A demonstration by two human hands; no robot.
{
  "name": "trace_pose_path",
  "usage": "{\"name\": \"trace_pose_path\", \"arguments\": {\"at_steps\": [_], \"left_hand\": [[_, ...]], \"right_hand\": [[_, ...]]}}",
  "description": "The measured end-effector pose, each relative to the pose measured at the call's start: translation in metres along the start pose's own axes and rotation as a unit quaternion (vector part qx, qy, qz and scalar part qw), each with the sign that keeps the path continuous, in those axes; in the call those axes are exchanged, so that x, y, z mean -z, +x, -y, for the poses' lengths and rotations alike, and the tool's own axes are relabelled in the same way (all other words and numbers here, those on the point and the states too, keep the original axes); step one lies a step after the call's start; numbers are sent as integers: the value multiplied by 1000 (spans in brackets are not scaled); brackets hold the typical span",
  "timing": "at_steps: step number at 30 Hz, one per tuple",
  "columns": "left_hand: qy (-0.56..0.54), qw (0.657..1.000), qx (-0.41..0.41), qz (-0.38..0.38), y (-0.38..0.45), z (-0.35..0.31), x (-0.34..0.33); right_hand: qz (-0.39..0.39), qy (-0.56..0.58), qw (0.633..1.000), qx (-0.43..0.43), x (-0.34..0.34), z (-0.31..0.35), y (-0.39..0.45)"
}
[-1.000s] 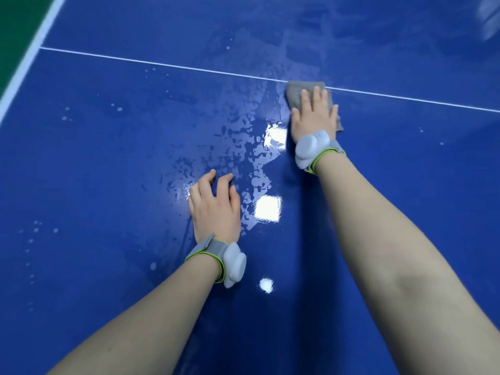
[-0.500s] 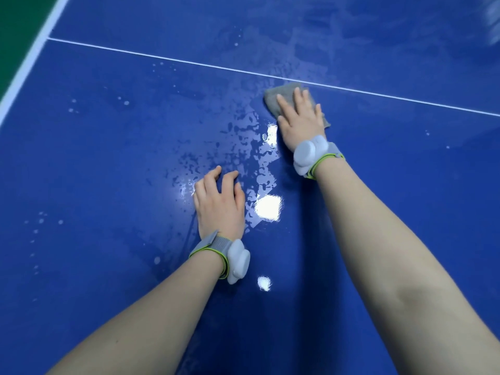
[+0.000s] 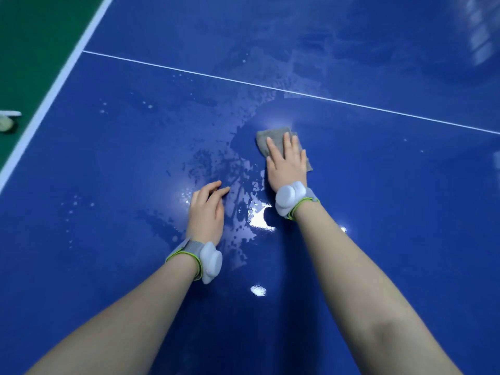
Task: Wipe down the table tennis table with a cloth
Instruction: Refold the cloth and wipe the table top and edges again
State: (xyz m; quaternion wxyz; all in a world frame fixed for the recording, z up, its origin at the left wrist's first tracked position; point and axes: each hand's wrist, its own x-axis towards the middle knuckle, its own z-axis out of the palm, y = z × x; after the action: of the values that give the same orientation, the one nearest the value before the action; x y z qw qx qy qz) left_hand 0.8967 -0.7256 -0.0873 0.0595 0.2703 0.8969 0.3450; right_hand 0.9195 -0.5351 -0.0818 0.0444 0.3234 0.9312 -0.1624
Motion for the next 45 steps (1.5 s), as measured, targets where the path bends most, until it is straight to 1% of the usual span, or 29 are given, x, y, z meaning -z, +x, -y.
{"name": "trace_pose_path", "arguments": {"at_steps": [4,6,7,8,9,11,13,14,15,16,17,19,21,23,24,25,28,30,31,32,33,35,37,39,41,42,43,45], "left_hand": [[1,999,38,21,-15,-2,8],[3,998,44,42,-23,0,11],[1,997,47,53,-28,3,15],[0,997,49,63,-33,7,19],[-3,996,54,72,-38,11,24],[-8,994,69,83,-49,18,34],[-17,993,79,83,-59,21,40],[-22,993,82,82,-63,22,43],[-24,993,84,81,-67,23,45],[-25,993,87,80,-73,23,47],[-26,992,90,81,-77,23,48],[-24,992,95,82,-83,25,49],[-24,992,98,79,-92,25,52],[-23,991,100,84,-102,27,56],[-23,991,101,88,-106,28,59],[-24,990,101,92,-111,31,62],[-18,990,103,97,-124,38,71],[-12,989,106,98,-132,40,75],[-10,989,107,99,-137,41,77],[-8,989,106,98,-141,41,78],[-6,990,105,96,-144,42,79],[-2,990,102,93,-152,45,81],[2,990,100,94,-160,48,83],[8,990,101,100,-168,50,86],[5,989,105,105,-179,53,91],[2,989,107,107,-184,55,95],[1,988,108,108,-191,59,101],[-1,988,109,110,-198,64,105]], "right_hand": [[42,-7,988,149,-13,31,-53],[71,5,972,223,-13,21,-68],[81,6,966,244,-10,13,-69],[84,4,967,240,-7,4,-68],[78,6,975,210,-5,-4,-65],[44,16,994,96,-6,-9,-63],[3,22,1000,-8,-13,1,-70],[-7,15,999,-36,-18,11,-75],[-8,8,999,-42,-22,23,-83],[-2,2,1000,-25,-26,34,-94],[8,-2,1000,11,-30,44,-105],[36,-2,993,115,-40,57,-128],[65,13,974,216,-42,51,-150],[78,19,960,268,-38,31,-154],[79,18,962,262,-35,22,-153],[71,20,970,233,-33,14,-152],[19,18,997,78,-34,11,-157],[-4,23,1000,-2,-38,28,-166],[-6,21,999,-26,-42,37,-172],[-4,19,999,-33,-44,46,-178],[2,18,1000,-18,-48,54,-184],[19,28,998,56,-55,69,-204],[48,43,987,147,-58,76,-228],[67,39,970,228,-61,63,-242],[76,22,962,260,-60,42,-243],[63,24,965,252,-57,34,-243],[42,30,975,218,-56,30,-244],[21,34,994,106,-55,30,-244]]}}
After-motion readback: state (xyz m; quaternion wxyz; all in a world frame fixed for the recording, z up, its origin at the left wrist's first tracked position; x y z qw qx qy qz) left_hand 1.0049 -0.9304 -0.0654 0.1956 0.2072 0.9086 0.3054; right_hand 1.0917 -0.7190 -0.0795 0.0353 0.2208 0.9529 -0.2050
